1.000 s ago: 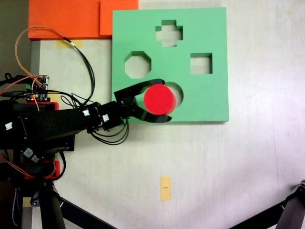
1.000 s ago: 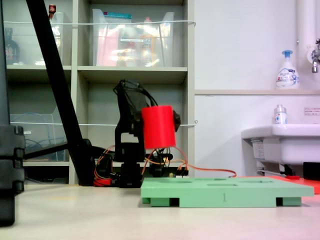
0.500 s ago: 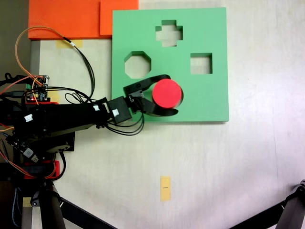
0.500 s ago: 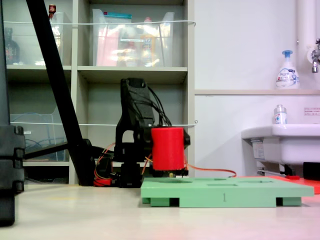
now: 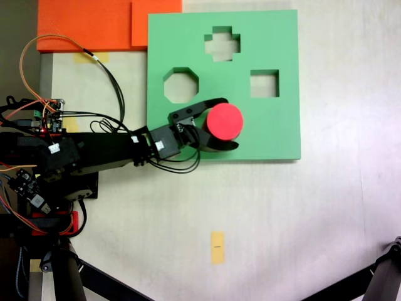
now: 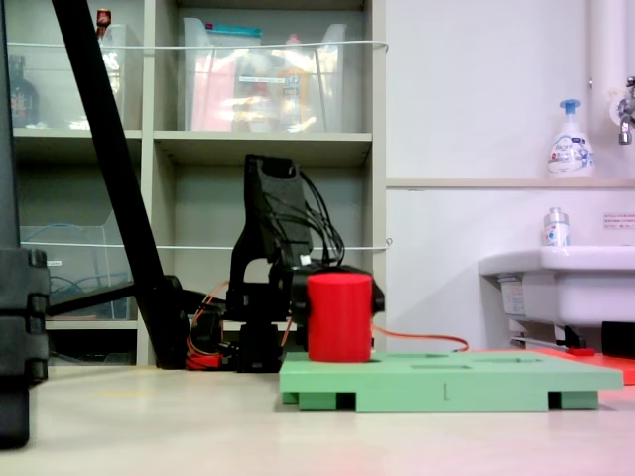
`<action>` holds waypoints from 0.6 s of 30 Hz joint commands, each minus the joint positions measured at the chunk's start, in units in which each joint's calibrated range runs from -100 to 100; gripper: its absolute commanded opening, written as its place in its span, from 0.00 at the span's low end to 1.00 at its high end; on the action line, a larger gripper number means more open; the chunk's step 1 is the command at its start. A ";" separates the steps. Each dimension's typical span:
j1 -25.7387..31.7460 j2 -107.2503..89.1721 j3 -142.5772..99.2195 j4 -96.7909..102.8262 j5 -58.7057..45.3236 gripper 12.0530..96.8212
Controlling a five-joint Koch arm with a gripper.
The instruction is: Put the cylinder block into the corresponding hole
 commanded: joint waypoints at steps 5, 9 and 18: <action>0.59 3.04 4.57 4.30 0.54 0.31; 0.83 5.13 5.46 4.58 0.54 0.31; 0.93 7.92 6.56 4.97 0.59 0.31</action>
